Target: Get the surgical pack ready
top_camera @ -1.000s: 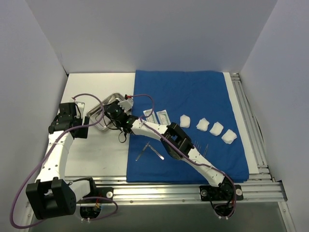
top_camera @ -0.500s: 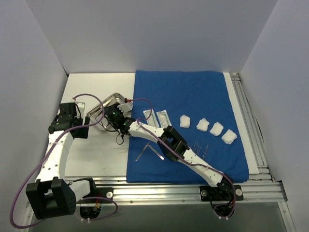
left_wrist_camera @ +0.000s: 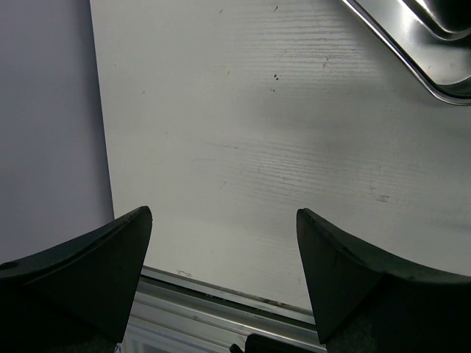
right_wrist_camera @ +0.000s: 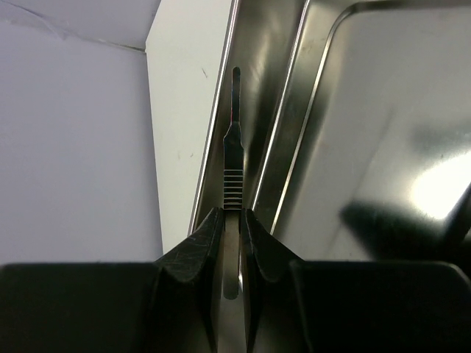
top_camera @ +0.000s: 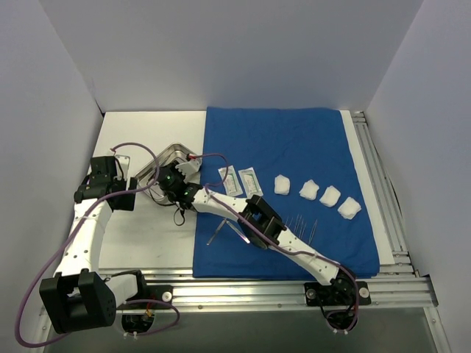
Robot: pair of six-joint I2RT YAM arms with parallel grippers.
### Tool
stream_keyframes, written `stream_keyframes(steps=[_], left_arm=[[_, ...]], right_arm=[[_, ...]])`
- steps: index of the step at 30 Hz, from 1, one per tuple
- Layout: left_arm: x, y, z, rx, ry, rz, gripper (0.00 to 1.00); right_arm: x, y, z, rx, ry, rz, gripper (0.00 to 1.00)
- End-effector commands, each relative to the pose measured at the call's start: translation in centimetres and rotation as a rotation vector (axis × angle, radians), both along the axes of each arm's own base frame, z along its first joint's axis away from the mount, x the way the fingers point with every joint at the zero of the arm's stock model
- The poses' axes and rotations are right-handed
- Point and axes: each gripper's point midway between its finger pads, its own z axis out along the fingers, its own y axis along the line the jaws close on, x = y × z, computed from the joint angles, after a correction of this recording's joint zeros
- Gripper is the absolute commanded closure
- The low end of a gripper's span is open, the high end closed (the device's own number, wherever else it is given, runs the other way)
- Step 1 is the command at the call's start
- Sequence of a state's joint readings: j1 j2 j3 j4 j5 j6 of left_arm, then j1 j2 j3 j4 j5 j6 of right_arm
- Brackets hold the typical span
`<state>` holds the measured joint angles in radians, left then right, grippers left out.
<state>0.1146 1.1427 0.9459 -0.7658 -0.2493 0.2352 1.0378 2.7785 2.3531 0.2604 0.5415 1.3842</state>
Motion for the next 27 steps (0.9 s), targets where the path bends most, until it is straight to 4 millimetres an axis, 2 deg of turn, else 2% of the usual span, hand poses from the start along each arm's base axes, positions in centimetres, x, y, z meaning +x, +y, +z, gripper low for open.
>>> stream_keyframes(steps=[1, 3, 10, 15, 24, 27], left_arm=[[1.4, -0.2, 1.7, -0.012, -0.074, -0.001, 0.11], [1.3, -0.2, 1.6, -0.013, -0.075, -0.002, 0.11], [1.3, -0.3, 1.6, -0.016, -0.075, -0.006, 0.11], [1.3, -0.3, 1.7, -0.015, -0.076, -0.005, 0.11], [1.2, -0.2, 1.7, -0.013, -0.075, -0.006, 0.11], [1.3, -0.3, 1.7, -0.014, -0.077, -0.008, 0.11]], right_arm=[[-0.6, 0.4, 2.2, -0.020, -0.044, -0.043, 1.00], [-1.0, 0.4, 2.1, -0.037, -0.045, -0.048, 1.00], [-1.2, -0.2, -0.5, -0.091, -0.010, -0.061, 1.00], [-0.9, -0.3, -0.3, -0.107, -0.026, -0.070, 1.00], [-0.7, -0.5, -1.0, -0.087, -0.005, -0.079, 0.89], [-0.6, -0.4, -0.5, -0.072, -0.009, -0.077, 0.84]])
